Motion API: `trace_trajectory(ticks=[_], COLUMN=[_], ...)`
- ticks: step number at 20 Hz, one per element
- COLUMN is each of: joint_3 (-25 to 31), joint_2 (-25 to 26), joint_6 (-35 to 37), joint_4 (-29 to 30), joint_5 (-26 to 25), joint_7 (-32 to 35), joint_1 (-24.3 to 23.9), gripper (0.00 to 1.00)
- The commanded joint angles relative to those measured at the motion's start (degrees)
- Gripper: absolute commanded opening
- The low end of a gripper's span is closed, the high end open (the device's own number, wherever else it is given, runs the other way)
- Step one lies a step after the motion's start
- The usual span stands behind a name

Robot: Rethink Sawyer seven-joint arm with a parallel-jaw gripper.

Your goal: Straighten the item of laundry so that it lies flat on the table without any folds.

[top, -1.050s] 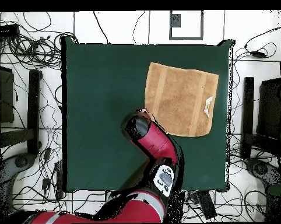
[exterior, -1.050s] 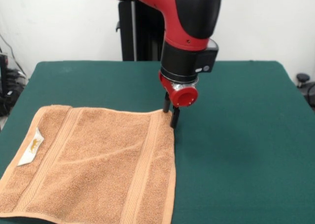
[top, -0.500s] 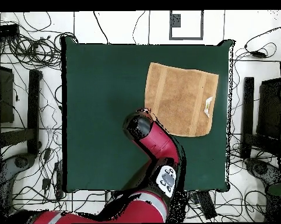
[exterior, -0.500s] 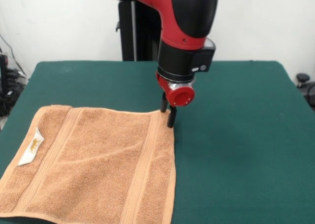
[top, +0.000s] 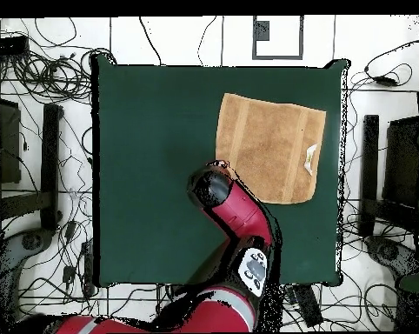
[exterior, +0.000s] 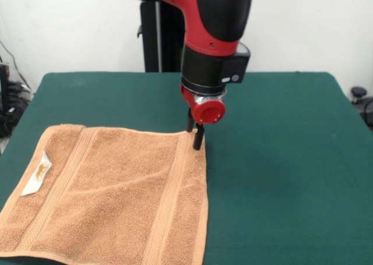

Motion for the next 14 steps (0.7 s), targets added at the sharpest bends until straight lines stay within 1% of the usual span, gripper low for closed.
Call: trace_trajectory(ticks=[1, 9, 14], joint_3=[6.8, 4.87, 5.6], joint_2=[0.46, 0.39, -0.19], joint_6=[4.6, 7.24, 6.32], joint_4=[2.28, 1.85, 3.17], joint_5=[1.75, 1.5, 1.69], joint_7=[13.76, 15.59, 14.79], joint_1=[0.98, 2.63, 2.07], gripper=[1.0, 1.0, 1.0])
